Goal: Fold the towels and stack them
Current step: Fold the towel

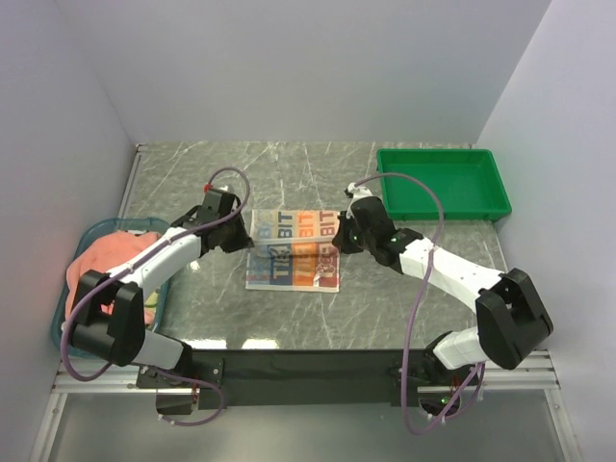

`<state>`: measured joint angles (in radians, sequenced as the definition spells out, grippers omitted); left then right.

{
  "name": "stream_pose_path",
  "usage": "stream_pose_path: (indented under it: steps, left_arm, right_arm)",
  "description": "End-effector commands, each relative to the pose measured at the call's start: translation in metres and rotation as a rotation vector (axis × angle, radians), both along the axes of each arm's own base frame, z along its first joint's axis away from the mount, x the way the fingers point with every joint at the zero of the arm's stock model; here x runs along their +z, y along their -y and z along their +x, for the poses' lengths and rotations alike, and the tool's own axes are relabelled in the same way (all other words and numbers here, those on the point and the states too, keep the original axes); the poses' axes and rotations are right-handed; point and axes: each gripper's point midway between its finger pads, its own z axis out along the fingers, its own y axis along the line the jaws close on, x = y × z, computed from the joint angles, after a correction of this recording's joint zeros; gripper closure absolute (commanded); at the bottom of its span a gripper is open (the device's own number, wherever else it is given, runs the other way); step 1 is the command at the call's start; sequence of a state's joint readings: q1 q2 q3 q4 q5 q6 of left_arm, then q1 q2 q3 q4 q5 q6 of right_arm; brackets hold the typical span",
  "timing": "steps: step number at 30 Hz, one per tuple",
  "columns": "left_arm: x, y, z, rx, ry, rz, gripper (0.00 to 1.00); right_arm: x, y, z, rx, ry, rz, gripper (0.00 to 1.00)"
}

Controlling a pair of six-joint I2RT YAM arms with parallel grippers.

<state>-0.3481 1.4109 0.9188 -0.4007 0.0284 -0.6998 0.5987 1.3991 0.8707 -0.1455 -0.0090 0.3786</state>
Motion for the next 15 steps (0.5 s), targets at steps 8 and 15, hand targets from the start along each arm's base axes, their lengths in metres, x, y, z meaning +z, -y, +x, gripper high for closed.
stream_pose_path:
  steps: [8,15]
  left_arm:
    - [-0.064,-0.035,-0.029,0.107,-0.132,0.116,0.99]
    - [-0.075,-0.037,-0.034,0.119,-0.164,0.126,0.97]
  right_arm:
    - [-0.066,0.036,-0.027,-0.131,-0.141,-0.069,1.00]
    - [-0.089,0.039,-0.035,-0.136,-0.201,-0.092,1.00]
